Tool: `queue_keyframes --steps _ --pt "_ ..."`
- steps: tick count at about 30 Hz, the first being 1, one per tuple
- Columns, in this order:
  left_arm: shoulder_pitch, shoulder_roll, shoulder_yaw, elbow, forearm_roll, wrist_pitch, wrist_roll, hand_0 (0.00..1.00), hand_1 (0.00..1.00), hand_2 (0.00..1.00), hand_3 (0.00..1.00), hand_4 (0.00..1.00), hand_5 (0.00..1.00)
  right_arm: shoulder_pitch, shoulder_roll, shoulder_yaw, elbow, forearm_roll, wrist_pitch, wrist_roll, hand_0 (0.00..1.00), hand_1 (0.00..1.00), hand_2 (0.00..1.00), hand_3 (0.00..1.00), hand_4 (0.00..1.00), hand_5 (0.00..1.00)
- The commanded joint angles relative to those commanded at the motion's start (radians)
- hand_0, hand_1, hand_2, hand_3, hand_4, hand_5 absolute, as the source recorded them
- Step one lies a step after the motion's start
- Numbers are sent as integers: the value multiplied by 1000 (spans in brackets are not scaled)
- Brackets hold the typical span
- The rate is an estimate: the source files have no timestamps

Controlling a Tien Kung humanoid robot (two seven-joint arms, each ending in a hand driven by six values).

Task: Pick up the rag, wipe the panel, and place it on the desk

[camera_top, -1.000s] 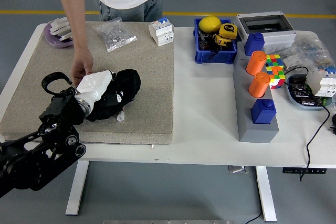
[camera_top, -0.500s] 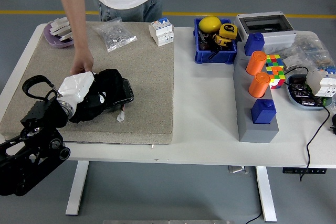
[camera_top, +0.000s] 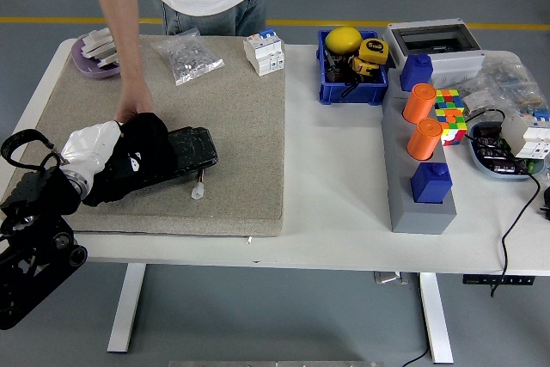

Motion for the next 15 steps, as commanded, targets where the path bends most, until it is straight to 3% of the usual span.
queue_keyframes --steps 15 --pt "55 42 -63 28 10 -1 -2 203 162 540 536 275 2 -1 -1 5 0 -2 0 0 752 616 640 625 998 632"
